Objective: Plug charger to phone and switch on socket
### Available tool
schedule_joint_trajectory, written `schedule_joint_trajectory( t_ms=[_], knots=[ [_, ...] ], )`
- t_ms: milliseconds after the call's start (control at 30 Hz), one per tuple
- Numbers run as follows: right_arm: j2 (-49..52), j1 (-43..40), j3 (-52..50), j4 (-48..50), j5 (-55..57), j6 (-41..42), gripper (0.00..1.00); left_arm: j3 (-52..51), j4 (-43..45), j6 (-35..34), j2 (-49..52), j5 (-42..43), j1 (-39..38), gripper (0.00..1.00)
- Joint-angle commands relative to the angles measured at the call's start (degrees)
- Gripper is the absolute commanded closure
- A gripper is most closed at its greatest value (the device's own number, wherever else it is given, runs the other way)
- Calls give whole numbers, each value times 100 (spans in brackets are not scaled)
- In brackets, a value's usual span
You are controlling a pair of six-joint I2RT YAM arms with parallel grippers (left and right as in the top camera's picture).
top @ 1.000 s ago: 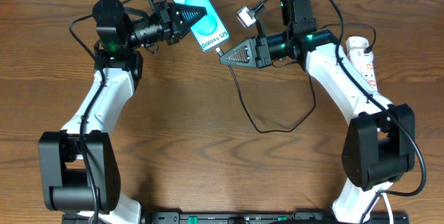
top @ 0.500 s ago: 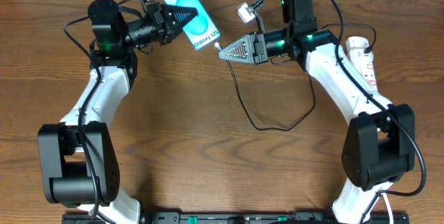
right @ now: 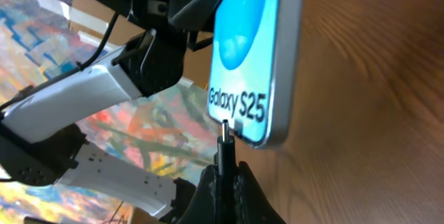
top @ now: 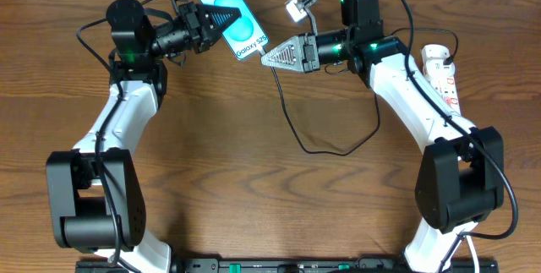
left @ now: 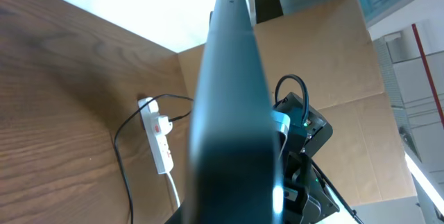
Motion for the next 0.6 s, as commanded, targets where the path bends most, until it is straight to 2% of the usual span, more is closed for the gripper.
schedule_joint_trajectory(
  t_ms=[0,233,567],
  knots=[
    [116,24,74,9,70,66,99,46,76,127,-39,-33,42,93],
    [597,24,74,149,-114,72,99,46,72,256,-9,-144,125,93],
    [994,59,74,1097,-282,726,99,46,-57,271,170,-208,337,93]
  ],
)
